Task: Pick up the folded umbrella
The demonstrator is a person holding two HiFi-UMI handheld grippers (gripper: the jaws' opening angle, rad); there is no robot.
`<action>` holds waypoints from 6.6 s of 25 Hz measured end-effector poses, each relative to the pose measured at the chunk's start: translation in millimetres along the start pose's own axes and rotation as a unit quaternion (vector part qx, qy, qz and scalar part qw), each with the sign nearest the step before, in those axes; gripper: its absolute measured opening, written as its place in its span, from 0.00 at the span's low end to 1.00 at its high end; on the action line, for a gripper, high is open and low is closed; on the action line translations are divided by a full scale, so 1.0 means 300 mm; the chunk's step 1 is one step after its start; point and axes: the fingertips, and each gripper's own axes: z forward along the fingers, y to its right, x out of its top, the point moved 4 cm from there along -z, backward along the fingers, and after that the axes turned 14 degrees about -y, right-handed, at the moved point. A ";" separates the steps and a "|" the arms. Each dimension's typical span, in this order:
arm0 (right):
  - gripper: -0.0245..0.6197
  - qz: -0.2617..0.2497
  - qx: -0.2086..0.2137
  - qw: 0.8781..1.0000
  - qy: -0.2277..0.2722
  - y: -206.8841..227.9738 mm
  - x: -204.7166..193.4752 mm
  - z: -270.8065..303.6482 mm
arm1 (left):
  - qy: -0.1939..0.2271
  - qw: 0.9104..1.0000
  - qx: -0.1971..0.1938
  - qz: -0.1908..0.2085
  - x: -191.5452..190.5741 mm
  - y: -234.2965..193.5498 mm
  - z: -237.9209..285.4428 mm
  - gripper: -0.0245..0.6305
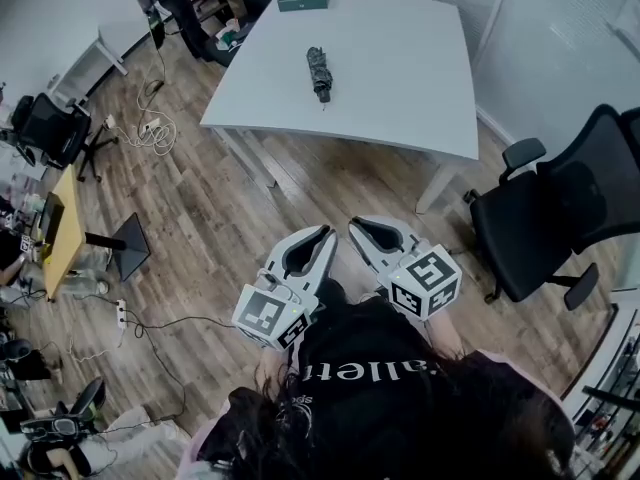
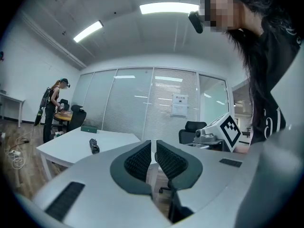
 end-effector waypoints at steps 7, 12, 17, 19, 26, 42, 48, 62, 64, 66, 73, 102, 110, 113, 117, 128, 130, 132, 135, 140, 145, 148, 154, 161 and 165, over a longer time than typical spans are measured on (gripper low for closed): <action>0.10 0.011 0.009 1.000 -0.015 0.021 0.007 0.064 | -0.009 1.000 -0.002 -0.011 -0.005 -0.053 0.025 0.12; 0.10 0.023 0.012 0.999 -0.022 0.047 0.047 0.151 | -0.011 1.000 -0.008 -0.014 0.010 -0.139 0.044 0.12; 0.10 0.032 0.014 0.999 -0.026 0.079 0.100 0.268 | -0.006 1.000 -0.010 -0.012 0.046 -0.272 0.066 0.12; 0.10 0.034 0.013 0.999 -0.028 0.091 0.130 0.323 | -0.004 1.000 -0.009 -0.010 0.066 -0.336 0.069 0.12; 0.10 0.053 0.010 0.998 -0.032 0.113 0.228 0.518 | -0.006 1.000 -0.011 -0.009 0.116 -0.568 0.064 0.12; 0.10 0.071 -0.022 0.997 -0.033 0.105 0.391 0.933 | -0.007 0.999 -0.050 0.008 0.160 -1.027 0.043 0.12; 0.10 0.079 -0.040 0.995 -0.053 0.090 0.387 0.998 | -0.011 0.998 -0.066 -0.006 0.143 -1.118 0.047 0.12; 0.10 0.110 -0.058 0.990 -0.072 0.267 0.410 1.078 | -0.026 0.996 -0.083 -0.027 0.161 -1.231 0.202 0.12; 0.10 0.111 -0.054 0.990 -0.074 0.326 0.418 1.096 | -0.026 0.996 -0.074 -0.028 0.172 -1.249 0.241 0.12; 0.10 0.113 -0.053 0.989 -0.074 0.396 0.437 1.116 | -0.029 0.997 -0.067 -0.028 0.190 -1.273 0.287 0.12; 0.10 0.109 -0.052 0.989 -0.082 0.642 0.535 1.211 | -0.026 0.998 -0.042 -0.029 0.284 -1.394 0.453 0.12; 0.50 0.133 -0.130 0.950 -0.251 1.483 0.342 1.571 | -0.060 0.997 0.025 -0.028 0.424 -1.516 0.868 0.12; 0.53 0.120 -0.148 0.938 -0.288 1.489 0.276 1.681 | -0.072 0.996 0.038 -0.034 0.420 -1.519 0.878 0.12; 0.53 0.112 -0.170 0.932 -0.300 1.494 0.272 1.701 | -0.076 0.995 0.048 -0.038 0.412 -1.539 0.869 0.12; 0.52 0.102 -0.192 0.925 -0.313 1.506 0.264 1.707 | -0.076 0.994 0.058 -0.045 0.397 -1.562 0.849 0.12; 0.40 0.309 -0.124 0.903 -0.270 1.477 0.236 1.607 | -0.066 0.995 0.060 -0.048 0.382 -1.563 0.746 0.12; 0.40 0.328 -0.115 0.900 -0.263 1.447 0.222 1.579 | -0.062 0.995 0.065 -0.049 0.378 -1.573 0.713 0.12; 0.40 0.343 -0.105 0.898 -0.255 1.414 0.217 1.554 | -0.060 0.995 0.069 -0.049 0.371 -1.581 0.683 0.12; 0.40 0.354 -0.089 0.901 -0.236 1.360 0.239 1.518 | -0.055 0.995 0.070 -0.050 0.363 -1.583 0.641 0.12; 0.40 0.360 -0.055 0.911 -0.194 1.252 0.329 1.462 | -0.049 0.996 0.063 -0.050 0.352 -1.571 0.578 0.12; 0.40 0.349 -0.024 0.923 -0.158 1.108 0.415 1.408 | -0.044 0.996 0.059 -0.050 0.324 -1.544 0.496 0.12; 0.40 0.336 -0.007 0.931 -0.141 1.024 0.456 1.378 | -0.041 0.996 0.059 -0.049 0.301 -1.527 0.452 0.12; 0.40 0.322 0.021 0.939 -0.118 0.836 0.493 1.311 | -0.036 0.996 0.061 -0.054 0.245 -1.475 0.340 0.12; 0.40 0.315 0.035 0.941 -0.119 0.644 0.442 1.247 | -0.029 0.995 0.070 -0.058 0.168 -1.392 0.184 0.12; 0.40 0.316 0.043 0.940 -0.121 0.514 0.394 1.196 | -0.023 0.995 0.071 -0.062 0.118 -1.324 0.077 0.12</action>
